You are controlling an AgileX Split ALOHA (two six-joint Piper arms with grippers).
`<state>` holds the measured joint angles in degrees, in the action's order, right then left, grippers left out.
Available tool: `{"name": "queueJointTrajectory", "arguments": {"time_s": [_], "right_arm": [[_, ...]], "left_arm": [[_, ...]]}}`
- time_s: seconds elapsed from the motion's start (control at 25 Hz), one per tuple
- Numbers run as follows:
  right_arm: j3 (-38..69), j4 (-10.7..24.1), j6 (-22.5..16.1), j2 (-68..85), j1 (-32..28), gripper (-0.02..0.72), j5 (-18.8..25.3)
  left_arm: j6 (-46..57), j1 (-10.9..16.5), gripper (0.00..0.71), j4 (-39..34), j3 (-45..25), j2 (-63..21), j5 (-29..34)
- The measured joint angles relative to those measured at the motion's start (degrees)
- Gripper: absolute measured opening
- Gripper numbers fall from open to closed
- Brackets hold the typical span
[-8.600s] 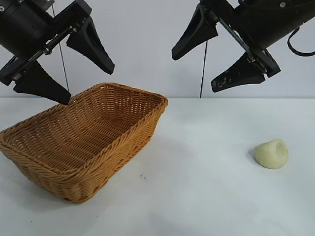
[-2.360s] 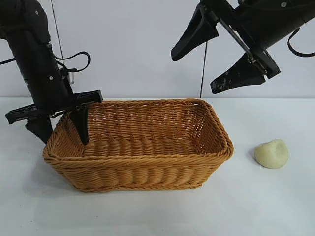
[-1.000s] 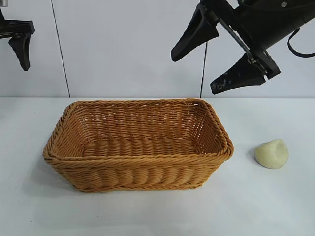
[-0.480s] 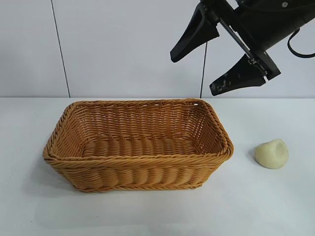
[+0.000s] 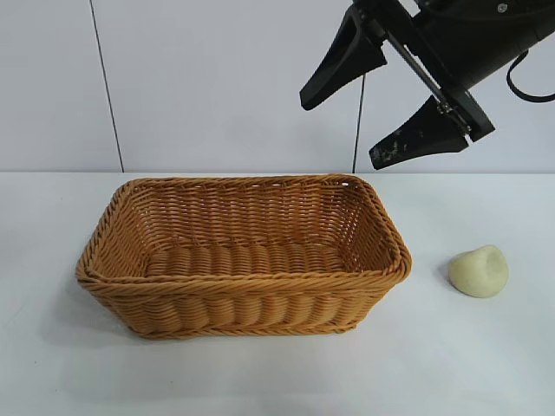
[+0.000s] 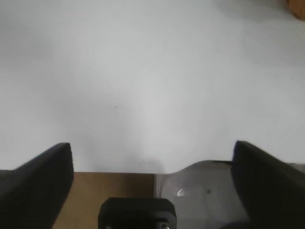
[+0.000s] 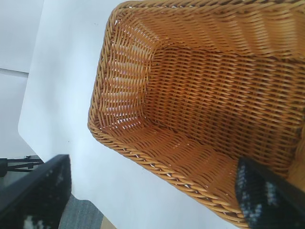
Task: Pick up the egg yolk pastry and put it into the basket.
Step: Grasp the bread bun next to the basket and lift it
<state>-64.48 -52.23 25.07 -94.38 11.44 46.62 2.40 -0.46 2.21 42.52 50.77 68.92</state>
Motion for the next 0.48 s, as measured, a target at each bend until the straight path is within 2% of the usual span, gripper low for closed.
{"name": "queueJointTrajectory", "arguments": {"time_s": [0.32, 0.48], "right_arm": [[0.0, 0.0, 0.0, 0.0, 0.0, 0.642, 0.0], [0.0, 0.1, 0.0, 0.0, 0.0, 0.642, 0.0]], "left_arm": [[0.0, 0.0, 0.695, 0.0, -12.7, -21.6, -7.4], [-0.3, 0.0, 0.695, 0.0, -14.0, -28.3, -7.5]]}}
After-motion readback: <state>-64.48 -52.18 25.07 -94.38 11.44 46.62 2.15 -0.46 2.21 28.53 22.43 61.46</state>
